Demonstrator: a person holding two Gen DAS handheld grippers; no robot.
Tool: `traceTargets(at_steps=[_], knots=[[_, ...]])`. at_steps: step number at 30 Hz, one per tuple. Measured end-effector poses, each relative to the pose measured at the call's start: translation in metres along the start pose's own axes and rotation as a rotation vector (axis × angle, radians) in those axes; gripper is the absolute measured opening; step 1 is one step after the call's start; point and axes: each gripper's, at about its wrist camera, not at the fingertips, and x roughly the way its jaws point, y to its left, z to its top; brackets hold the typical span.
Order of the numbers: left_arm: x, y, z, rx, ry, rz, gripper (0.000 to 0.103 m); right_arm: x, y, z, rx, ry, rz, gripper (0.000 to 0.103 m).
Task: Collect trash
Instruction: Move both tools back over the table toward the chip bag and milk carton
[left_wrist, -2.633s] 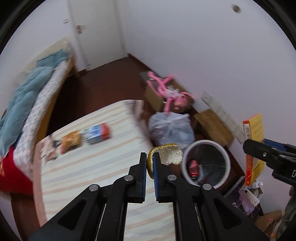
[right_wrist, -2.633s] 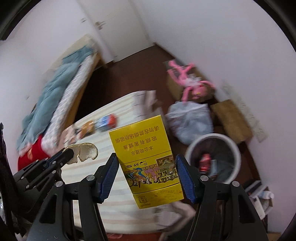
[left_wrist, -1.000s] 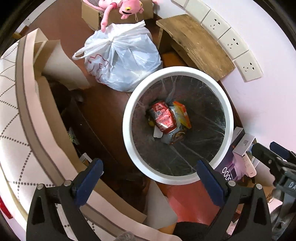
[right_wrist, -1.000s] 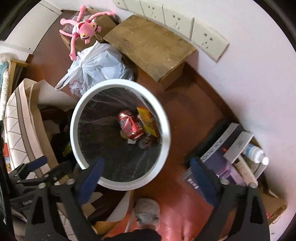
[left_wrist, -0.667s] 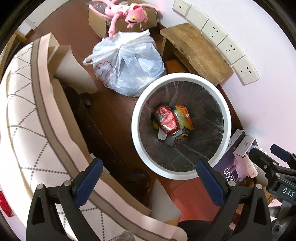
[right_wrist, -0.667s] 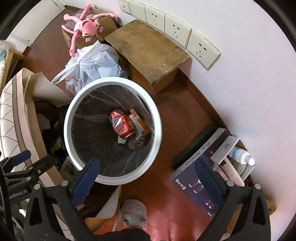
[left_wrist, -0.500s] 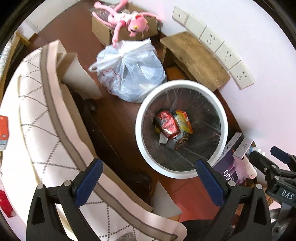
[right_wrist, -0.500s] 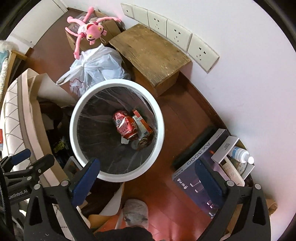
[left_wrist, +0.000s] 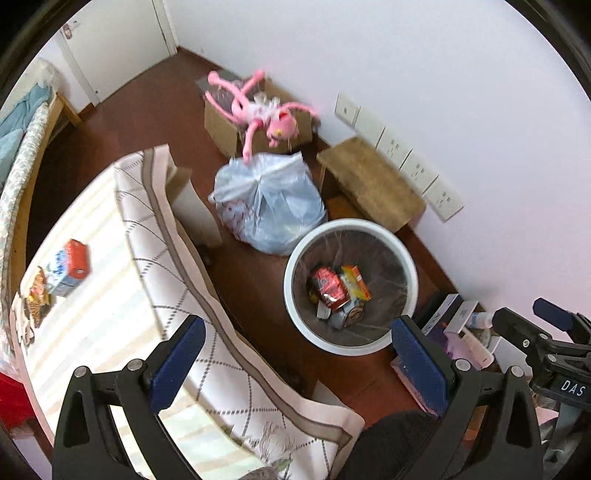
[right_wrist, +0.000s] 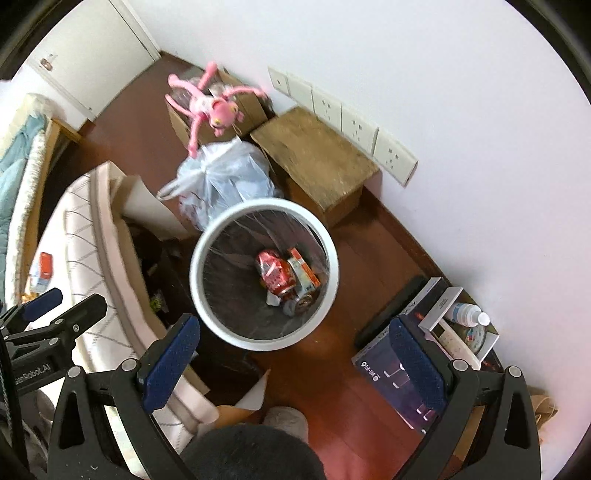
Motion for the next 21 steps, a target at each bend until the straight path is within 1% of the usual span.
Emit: traceTargets(at_steps=[2, 3, 5, 8, 10, 12, 14, 15, 16, 17, 18, 19, 20, 21], knots=[[-0.024, 0.005, -0.005, -0.008, -0.046, 0.007, 0.103, -0.020, 0.005, -0.005, 0.003, -0.028, 0.017, 0.103], [-0.037, 0.009, -0.009, -0.021, -0.075, 0.020, 0.103, -0.028, 0.007, -0.007, 0.007, -0.038, 0.034, 0.103], [-0.057, 0.021, -0.012, -0.054, -0.108, 0.047, 0.103, -0.046, 0.016, -0.013, 0.008, -0.060, 0.074, 0.103], [-0.083, 0.055, -0.022, -0.135, -0.160, 0.069, 0.103, -0.075, 0.039, -0.020, -0.023, -0.097, 0.117, 0.103], [-0.095, 0.085, -0.031, -0.201, -0.185, 0.092, 0.103, -0.091, 0.063, -0.023, -0.068, -0.112, 0.147, 0.103], [-0.101, 0.126, -0.045, -0.288, -0.203, 0.151, 0.103, -0.102, 0.100, -0.025, -0.148, -0.107, 0.180, 0.103], [-0.099, 0.165, -0.060, -0.364, -0.200, 0.206, 0.103, -0.105, 0.138, -0.027, -0.236, -0.087, 0.191, 0.103], [-0.097, 0.181, -0.067, -0.394, -0.193, 0.231, 0.103, -0.103, 0.164, -0.028, -0.297, -0.077, 0.195, 0.103], [-0.091, 0.204, -0.075, -0.432, -0.175, 0.266, 0.103, -0.100, 0.184, -0.029, -0.344, -0.067, 0.193, 0.103], [-0.084, 0.228, -0.085, -0.473, -0.155, 0.302, 0.103, -0.092, 0.217, -0.030, -0.417, -0.047, 0.182, 0.103], [-0.075, 0.253, -0.096, -0.513, -0.132, 0.331, 0.103, -0.086, 0.239, -0.031, -0.467, -0.035, 0.180, 0.103], [-0.068, 0.270, -0.105, -0.544, -0.111, 0.353, 0.103, -0.075, 0.270, -0.031, -0.530, -0.018, 0.175, 0.103], [-0.058, 0.290, -0.114, -0.576, -0.085, 0.380, 0.103, -0.068, 0.288, -0.031, -0.564, -0.008, 0.167, 0.103], [-0.046, 0.311, -0.125, -0.608, -0.055, 0.405, 0.103, -0.053, 0.318, -0.030, -0.617, 0.015, 0.156, 0.103]])
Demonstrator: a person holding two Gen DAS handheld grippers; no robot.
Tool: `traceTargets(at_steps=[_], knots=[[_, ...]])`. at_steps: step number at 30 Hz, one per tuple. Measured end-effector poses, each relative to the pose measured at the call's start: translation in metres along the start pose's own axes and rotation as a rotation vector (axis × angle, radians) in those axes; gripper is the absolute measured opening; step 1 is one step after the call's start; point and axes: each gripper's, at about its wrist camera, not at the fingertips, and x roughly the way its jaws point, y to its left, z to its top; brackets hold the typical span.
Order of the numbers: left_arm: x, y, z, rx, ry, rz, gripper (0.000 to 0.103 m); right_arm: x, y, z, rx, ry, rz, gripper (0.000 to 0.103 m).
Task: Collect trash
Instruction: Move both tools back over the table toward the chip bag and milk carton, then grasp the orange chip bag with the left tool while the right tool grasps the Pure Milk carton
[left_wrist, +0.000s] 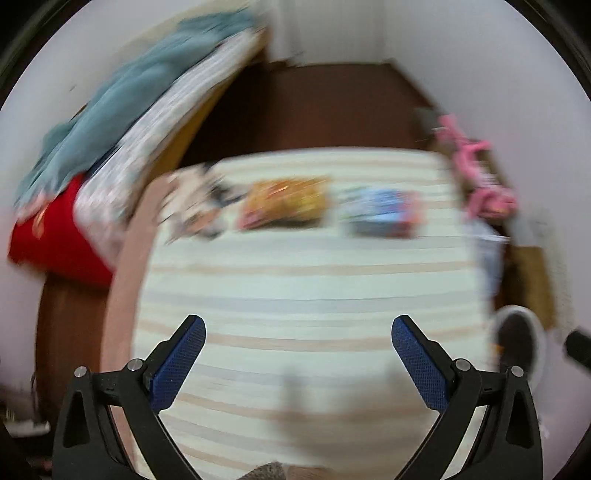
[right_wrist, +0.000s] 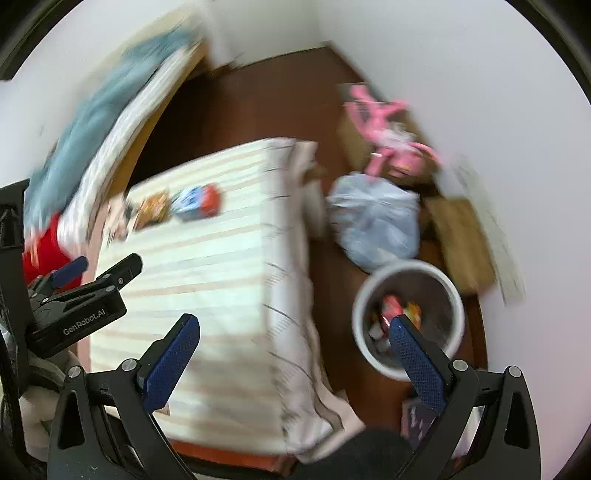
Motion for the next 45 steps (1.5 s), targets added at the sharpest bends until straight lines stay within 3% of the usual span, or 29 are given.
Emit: traceTargets(at_steps=[3, 9, 15, 19, 23, 26, 27, 31, 34, 37, 38, 40, 41, 42, 43, 45], knots=[[0.049, 0.041, 0.001, -0.054, 0.063, 0.064, 0.103, 0.057, 0.055, 0.044, -0.140, 0.082, -0.029, 0.103], [0.102, 0.089, 0.003, -0.134, 0.123, 0.106, 0.103, 0.168, 0.142, 0.109, -0.410, 0.213, -0.129, 0.103], [0.124, 0.105, 0.013, -0.150, 0.134, 0.092, 0.103, 0.237, 0.184, 0.148, -0.617, 0.246, -0.283, 0.103], [0.125, 0.102, 0.024, -0.137, 0.123, 0.084, 0.103, 0.260, 0.191, 0.159, -0.674, 0.275, -0.239, 0.103], [0.121, 0.097, 0.037, -0.129, 0.098, 0.042, 0.103, 0.271, 0.184, 0.165, -0.612, 0.310, -0.141, 0.103], [0.114, 0.083, 0.049, -0.060, 0.049, 0.007, 0.103, 0.269, 0.168, 0.166, -0.489, 0.306, -0.086, 0.093], [0.111, 0.074, 0.053, -0.009, 0.029, 0.003, 0.103, 0.267, 0.157, 0.166, -0.423, 0.309, -0.081, 0.077], [0.105, 0.031, 0.064, 0.255, -0.051, -0.017, 0.103, 0.258, 0.113, 0.165, -0.197, 0.303, -0.101, 0.076], [0.107, -0.001, 0.069, 0.457, -0.113, -0.013, 0.103, 0.253, 0.095, 0.162, -0.133, 0.285, -0.070, 0.076], [0.118, -0.013, 0.076, 0.571, -0.129, -0.007, 0.102, 0.251, 0.078, 0.152, -0.105, 0.290, -0.008, 0.077], [0.124, -0.017, 0.078, 0.601, -0.122, -0.001, 0.099, 0.250, 0.077, 0.152, -0.110, 0.286, -0.016, 0.077], [0.134, -0.019, 0.082, 0.628, -0.101, -0.002, 0.067, 0.252, 0.075, 0.150, -0.123, 0.287, -0.035, 0.077], [0.134, -0.018, 0.084, 0.624, -0.096, -0.022, 0.064, 0.250, 0.074, 0.149, -0.129, 0.283, -0.037, 0.077], [0.132, -0.017, 0.086, 0.612, -0.094, -0.041, 0.047, 0.250, 0.075, 0.148, -0.135, 0.277, -0.042, 0.077], [0.133, -0.015, 0.088, 0.597, -0.078, -0.048, 0.022, 0.250, 0.075, 0.146, -0.141, 0.269, -0.049, 0.077], [0.134, -0.010, 0.087, 0.556, -0.046, -0.073, 0.009, 0.250, 0.089, 0.146, -0.153, 0.257, -0.067, 0.077]])
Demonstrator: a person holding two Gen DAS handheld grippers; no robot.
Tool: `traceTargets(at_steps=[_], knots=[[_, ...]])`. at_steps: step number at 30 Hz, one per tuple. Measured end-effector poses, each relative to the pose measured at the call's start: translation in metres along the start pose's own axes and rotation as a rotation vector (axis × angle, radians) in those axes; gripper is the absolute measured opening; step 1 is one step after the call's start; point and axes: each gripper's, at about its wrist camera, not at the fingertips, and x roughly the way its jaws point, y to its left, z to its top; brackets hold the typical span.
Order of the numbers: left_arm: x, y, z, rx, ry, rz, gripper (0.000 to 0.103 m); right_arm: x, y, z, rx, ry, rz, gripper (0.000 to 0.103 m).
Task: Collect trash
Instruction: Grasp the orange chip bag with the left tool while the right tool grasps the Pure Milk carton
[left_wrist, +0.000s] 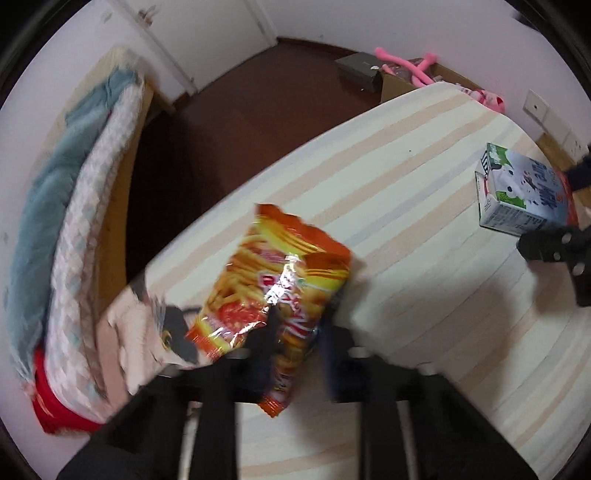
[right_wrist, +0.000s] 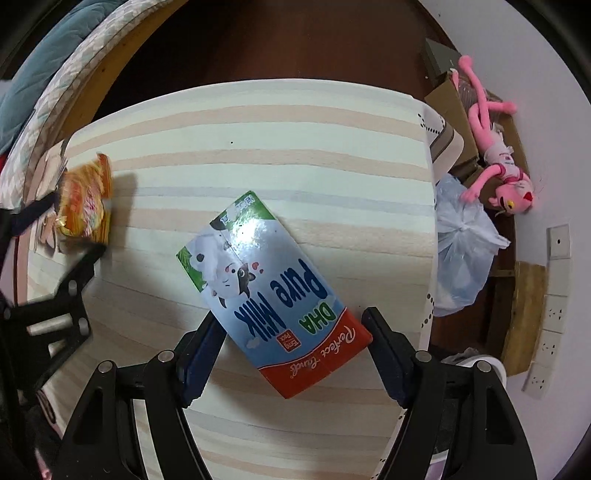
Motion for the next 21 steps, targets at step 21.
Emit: traceTargets(at_steps=[21], knots=[[-0.123, 0.011, -0.093, -0.446, -0.070, 0.053, 0.004, -0.078, 0.034, -0.109, 0.078, -0.215, 0.080, 0.070]])
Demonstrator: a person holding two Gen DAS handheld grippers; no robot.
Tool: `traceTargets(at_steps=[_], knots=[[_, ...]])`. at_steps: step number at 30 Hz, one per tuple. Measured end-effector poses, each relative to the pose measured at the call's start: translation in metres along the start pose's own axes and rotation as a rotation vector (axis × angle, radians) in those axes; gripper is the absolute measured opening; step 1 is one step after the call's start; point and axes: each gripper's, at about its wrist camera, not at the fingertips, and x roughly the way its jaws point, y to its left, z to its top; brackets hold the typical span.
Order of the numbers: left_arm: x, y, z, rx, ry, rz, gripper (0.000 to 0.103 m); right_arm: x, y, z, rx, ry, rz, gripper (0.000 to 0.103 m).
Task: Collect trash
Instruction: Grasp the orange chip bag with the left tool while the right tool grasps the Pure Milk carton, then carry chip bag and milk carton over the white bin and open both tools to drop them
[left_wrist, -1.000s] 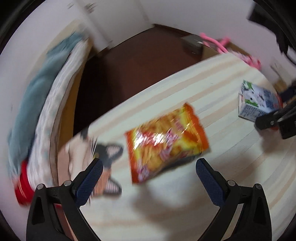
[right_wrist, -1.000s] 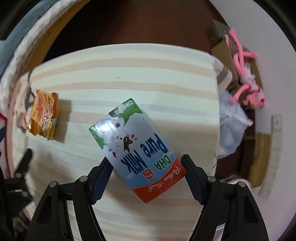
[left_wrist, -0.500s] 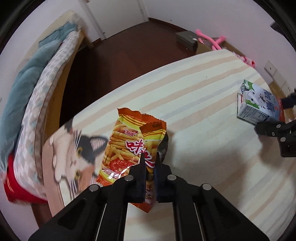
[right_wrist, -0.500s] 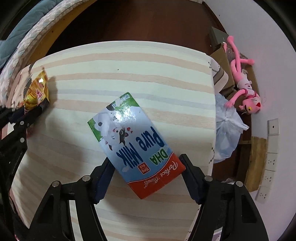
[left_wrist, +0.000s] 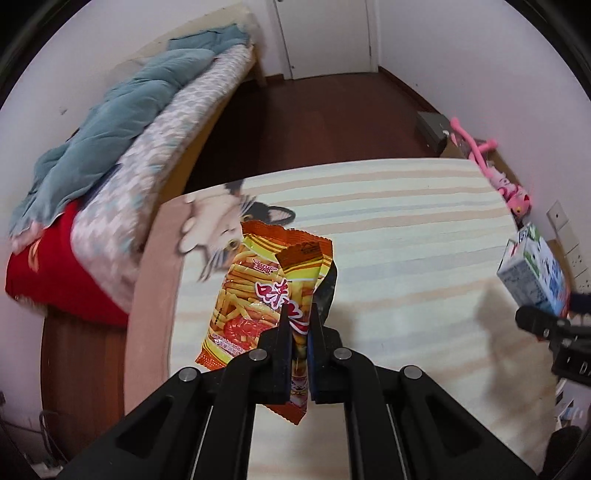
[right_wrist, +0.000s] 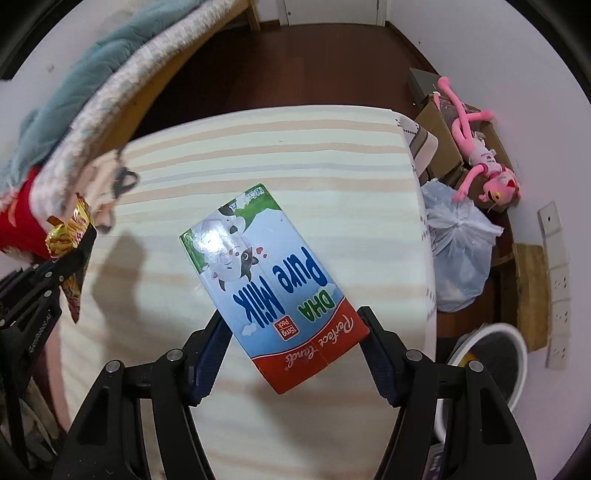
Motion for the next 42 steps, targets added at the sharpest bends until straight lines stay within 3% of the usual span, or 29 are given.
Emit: traceTargets(at_steps=[5, 8, 15, 22, 29, 37, 39, 42], knots=[[-0.046, -0.004, -0.023, -0.039, -0.037, -0.034, 0.004, -0.042, 0.010, -0.041, 0.029, -0.054, 0.044, 0.069], [-0.075, -0.013, -0.037, -0.018, -0.070, -0.024, 0.004, -0.070, 0.010, -0.066, 0.044, -0.090, 0.070, 0.069], [-0.131, -0.043, -0.053, 0.037, -0.131, -0.081, 0.004, -0.142, -0.009, -0.119, 0.095, -0.194, 0.128, 0.068], [-0.173, -0.112, -0.048, 0.140, -0.195, -0.179, 0.004, -0.208, -0.058, -0.158, 0.156, -0.294, 0.142, 0.068], [-0.183, -0.212, -0.033, 0.260, -0.206, -0.291, 0.004, -0.254, -0.145, -0.187, 0.263, -0.364, 0.044, 0.068], [-0.146, -0.333, -0.026, 0.396, -0.101, -0.381, 0.004, -0.259, -0.264, -0.214, 0.423, -0.343, -0.078, 0.067], [-0.130, -0.364, -0.028, 0.436, -0.038, -0.399, 0.004, -0.248, -0.292, -0.219, 0.465, -0.316, -0.097, 0.067], [-0.088, -0.405, -0.032, 0.473, 0.128, -0.451, 0.004, -0.219, -0.333, -0.226, 0.527, -0.260, -0.111, 0.067]])
